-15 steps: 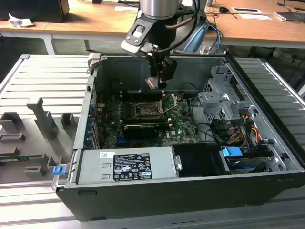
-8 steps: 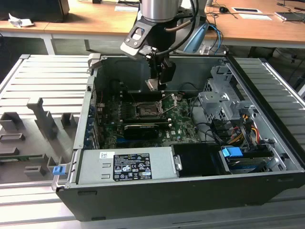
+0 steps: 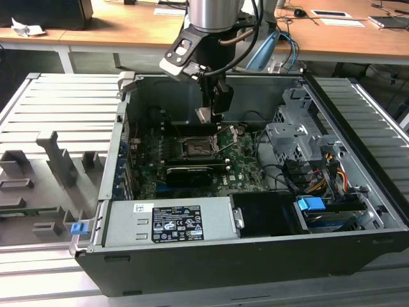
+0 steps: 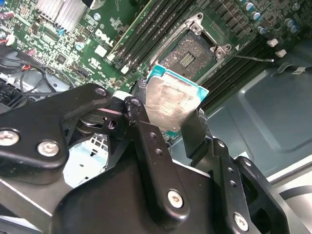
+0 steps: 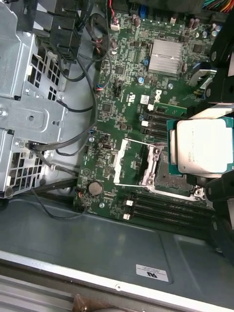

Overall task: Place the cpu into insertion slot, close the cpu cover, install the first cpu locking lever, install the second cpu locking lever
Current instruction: 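Place the cpu into insertion slot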

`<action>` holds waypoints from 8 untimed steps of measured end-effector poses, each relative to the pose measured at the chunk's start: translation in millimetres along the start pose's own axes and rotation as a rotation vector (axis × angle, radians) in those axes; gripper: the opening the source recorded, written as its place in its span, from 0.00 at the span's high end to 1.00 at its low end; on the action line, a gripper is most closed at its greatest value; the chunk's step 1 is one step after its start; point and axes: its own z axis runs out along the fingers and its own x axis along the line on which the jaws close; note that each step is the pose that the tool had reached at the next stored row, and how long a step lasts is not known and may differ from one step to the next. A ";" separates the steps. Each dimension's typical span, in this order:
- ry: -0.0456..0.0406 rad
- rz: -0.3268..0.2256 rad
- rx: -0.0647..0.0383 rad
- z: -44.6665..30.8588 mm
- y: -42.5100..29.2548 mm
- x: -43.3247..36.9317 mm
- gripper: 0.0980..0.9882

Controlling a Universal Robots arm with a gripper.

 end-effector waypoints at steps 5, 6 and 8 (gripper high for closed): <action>0.0000 0.000 0.000 1.8 -0.2 0.0 0.52; 0.0000 0.000 0.000 2.2 -0.2 0.0 0.52; 0.0000 0.000 0.000 3.1 -0.3 -0.1 0.52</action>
